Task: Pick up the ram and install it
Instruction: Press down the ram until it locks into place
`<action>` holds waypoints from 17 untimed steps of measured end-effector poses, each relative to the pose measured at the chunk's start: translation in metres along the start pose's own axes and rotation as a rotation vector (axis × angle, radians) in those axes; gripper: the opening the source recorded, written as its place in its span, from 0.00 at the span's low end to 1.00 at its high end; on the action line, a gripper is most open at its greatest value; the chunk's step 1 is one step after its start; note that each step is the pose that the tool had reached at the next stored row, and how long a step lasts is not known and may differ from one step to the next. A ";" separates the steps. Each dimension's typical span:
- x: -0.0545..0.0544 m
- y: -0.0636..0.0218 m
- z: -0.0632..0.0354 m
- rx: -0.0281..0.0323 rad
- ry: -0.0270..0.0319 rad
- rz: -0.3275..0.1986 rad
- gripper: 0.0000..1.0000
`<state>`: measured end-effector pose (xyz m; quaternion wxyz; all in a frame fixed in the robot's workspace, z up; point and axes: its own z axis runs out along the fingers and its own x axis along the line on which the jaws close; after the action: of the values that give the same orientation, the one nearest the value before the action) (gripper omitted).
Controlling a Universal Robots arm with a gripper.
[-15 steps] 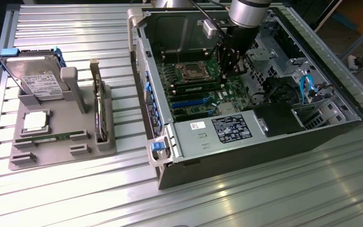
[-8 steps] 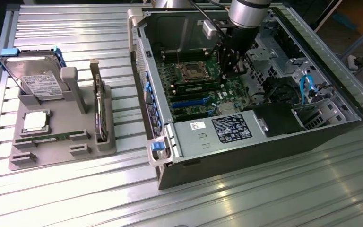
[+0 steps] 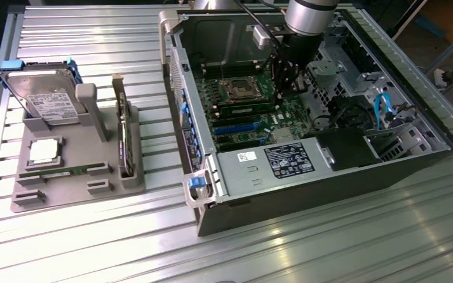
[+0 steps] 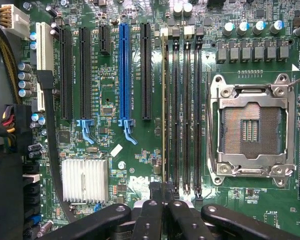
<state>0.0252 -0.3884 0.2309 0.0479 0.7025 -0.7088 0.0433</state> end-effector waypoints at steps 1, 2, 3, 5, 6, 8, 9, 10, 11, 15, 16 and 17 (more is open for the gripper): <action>0.000 0.0000 0.0001 0.0000 0.0000 0.000 0.11; 0.000 0.0000 0.0002 0.0000 -0.0001 0.000 0.11; 0.000 0.0000 0.0004 0.0000 -0.0002 0.000 0.11; 0.000 0.0000 0.0006 0.0001 -0.0002 0.000 0.11; 0.000 0.0000 0.0006 0.0001 -0.0002 0.000 0.11; 0.000 0.0000 0.0006 0.0001 -0.0001 0.000 0.11; 0.000 0.0000 0.0010 0.0001 -0.0003 0.000 0.11; 0.000 0.0000 0.0011 0.0000 0.0000 0.000 0.11; 0.000 0.0000 0.0011 0.0000 0.0000 0.000 0.11; 0.000 0.0000 -0.0004 0.0004 -0.0014 0.000 0.11; 0.000 0.0000 -0.0018 0.0002 -0.0008 0.000 0.11; 0.000 0.0000 -0.0038 0.0001 -0.0002 0.000 0.11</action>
<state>0.0252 -0.3883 0.2347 0.0479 0.7025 -0.7088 0.0432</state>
